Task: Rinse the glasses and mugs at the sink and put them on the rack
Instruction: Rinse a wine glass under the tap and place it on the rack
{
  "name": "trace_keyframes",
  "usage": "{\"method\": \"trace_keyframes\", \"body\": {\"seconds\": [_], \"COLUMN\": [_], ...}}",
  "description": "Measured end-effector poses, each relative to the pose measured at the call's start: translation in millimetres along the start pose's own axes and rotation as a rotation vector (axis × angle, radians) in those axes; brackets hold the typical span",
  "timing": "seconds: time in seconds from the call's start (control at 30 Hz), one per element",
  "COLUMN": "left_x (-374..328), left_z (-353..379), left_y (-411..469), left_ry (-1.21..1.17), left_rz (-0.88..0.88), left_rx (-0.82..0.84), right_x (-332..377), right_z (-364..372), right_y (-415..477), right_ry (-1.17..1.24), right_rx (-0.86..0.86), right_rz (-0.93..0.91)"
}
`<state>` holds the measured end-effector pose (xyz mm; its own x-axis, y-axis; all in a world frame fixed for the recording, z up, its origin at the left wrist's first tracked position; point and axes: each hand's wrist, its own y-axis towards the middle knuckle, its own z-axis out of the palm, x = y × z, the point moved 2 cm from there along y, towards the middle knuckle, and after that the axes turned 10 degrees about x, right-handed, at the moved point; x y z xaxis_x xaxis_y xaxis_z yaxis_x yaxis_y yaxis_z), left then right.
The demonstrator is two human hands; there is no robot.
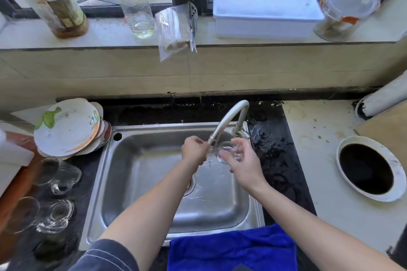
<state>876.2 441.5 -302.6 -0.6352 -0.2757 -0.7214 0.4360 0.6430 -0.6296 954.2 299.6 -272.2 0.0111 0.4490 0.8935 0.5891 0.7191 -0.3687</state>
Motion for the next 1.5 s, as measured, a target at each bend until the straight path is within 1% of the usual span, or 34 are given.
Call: {"method": "trace_keyframes", "body": {"seconds": [0.03,0.07,0.1,0.17,0.23,0.27,0.33,0.4,0.43,0.47,0.5,0.57,0.63,0.7,0.73,0.77,0.8,0.83,0.87,0.9,0.93,0.97,1.0,1.07,1.1,1.17,1.2,1.27,1.33,1.37,1.4,1.43,1.47,1.5], "left_x": [-0.5,-2.2,-5.8,-13.8,-19.9,-21.6,-22.5,-19.7,-17.6,-14.1,-11.0,-5.2,-3.9,-6.2,-7.8,-8.5,-8.4,-8.0,-7.1,-6.8,-7.3,-7.3,-6.7,-3.1,-2.1,-2.1,-2.8,-7.8,-14.1,-16.7,-18.1,-18.1,-16.1,-13.1], "left_z": [0.6,1.8,3.1,5.6,8.1,10.4,14.9,16.7,17.1,17.2,16.6,12.8,7.3,7.8,10.6,13.9,16.4,17.9,16.8,13.7,9.2,4.5,0.0,-7.8,-11.5,-15.1,-15.1,-12.7,-12.8,-15.5,-20.4,-27.1,-35.1,-43.4], "left_y": [-0.7,-2.3,-4.1,-9.7,-15.8,-19.9,-27.1,-28.9,-27.1,-23.2,-19.1,-11.7,-9.7,-13.6,-17.5,-21.7,-25.4,-26.0,-23.5,-19.0,-15.8,-13.4,-12.8,-12.3,-12.7,-12.8,-12.5,-17.4,-21.4,-21.5,-19.8,-16.7,-13.2,-11.0], "left_ry": [-0.036,-0.055,-0.064,-0.077,-0.154,-0.235,-0.443,-0.638,-0.709,-0.738,-0.736,-0.710,-0.604,-0.382,-0.248,-0.112,0.004,0.105,0.200,0.287,0.341,0.335,0.253,-0.050,-0.198,-0.424,-0.479,-0.482,-0.480,-0.506,-0.529,-0.540,-0.511,-0.449], "left_rz": [-0.024,-0.022,0.001,0.082,0.134,0.124,0.056,-0.021,-0.057,-0.097,-0.140,-0.206,-0.215,-0.123,-0.018,0.097,0.193,0.255,0.271,0.248,0.195,0.120,0.029,-0.158,-0.198,-0.177,-0.138,-0.061,0.004,0.024,0.032,0.029,0.019,0.008], "left_rx": [0.034,0.087,0.148,0.278,0.398,0.468,0.605,0.656,0.641,0.590,0.510,0.321,0.164,0.083,0.072,0.078,0.091,0.094,0.086,0.075,0.088,0.128,0.188,0.291,0.310,0.329,0.345,0.375,0.381,0.376,0.362,0.340,0.300,0.249], "right_x": [0.6,-3.2,-6.4,-17.0,-34.7,-43.1,-56.8,-59.8,-58.7,-58.0,-56.6,-50.8,-40.5,-33.6,-32.8,-30.6,-28.9,-27.6,-27.6,-26.7,-25.0,-22.4,-19.8,-13.1,-11.3,-11.1,-10.8,-7.5,1.7,6.3,10.0,11.9,14.4,17.6], "right_z": [1.4,1.8,-0.4,-6.2,-9.7,-9.7,-5.0,4.4,8.2,11.0,12.4,13.1,10.5,4.1,0.4,-2.7,-4.5,-5.7,-6.4,-6.9,-7.1,-7.3,-6.9,-5.8,-5.8,-7.8,-8.6,-7.7,-2.4,2.0,7.7,14.3,20.4,26.5], "right_y": [-0.2,2.8,6.3,11.7,9.0,5.6,-0.1,-5.4,-7.4,-7.1,-6.4,-4.7,-4.3,-0.8,2.5,5.0,6.7,6.8,6.5,5.1,4.1,3.7,3.8,3.7,4.4,9.9,13.4,20.5,27.6,31.8,35.1,38.8,42.1,44.7], "right_ry": [-0.035,0.000,0.109,0.420,0.613,0.661,0.732,0.789,0.823,0.844,0.838,0.744,0.584,0.412,0.351,0.333,0.352,0.383,0.394,0.386,0.375,0.369,0.357,0.336,0.311,0.177,0.062,-0.315,-0.745,-0.860,-0.886,-0.833,-0.717,-0.547], "right_rx": [-0.004,-0.015,-0.030,-0.022,0.101,0.176,0.293,0.332,0.311,0.266,0.214,0.129,0.062,-0.044,-0.095,-0.117,-0.091,-0.027,0.048,0.120,0.179,0.219,0.250,0.337,0.391,0.491,0.522,0.516,0.409,0.346,0.308,0.304,0.333,0.377], "right_rz": [-0.053,-0.044,0.027,0.338,0.641,0.730,0.818,0.855,0.844,0.802,0.735,0.564,0.399,0.299,0.304,0.356,0.445,0.538,0.602,0.622,0.593,0.521,0.431,0.286,0.258,0.249,0.243,0.188,0.089,0.045,0.020,0.026,0.057,0.101]}}
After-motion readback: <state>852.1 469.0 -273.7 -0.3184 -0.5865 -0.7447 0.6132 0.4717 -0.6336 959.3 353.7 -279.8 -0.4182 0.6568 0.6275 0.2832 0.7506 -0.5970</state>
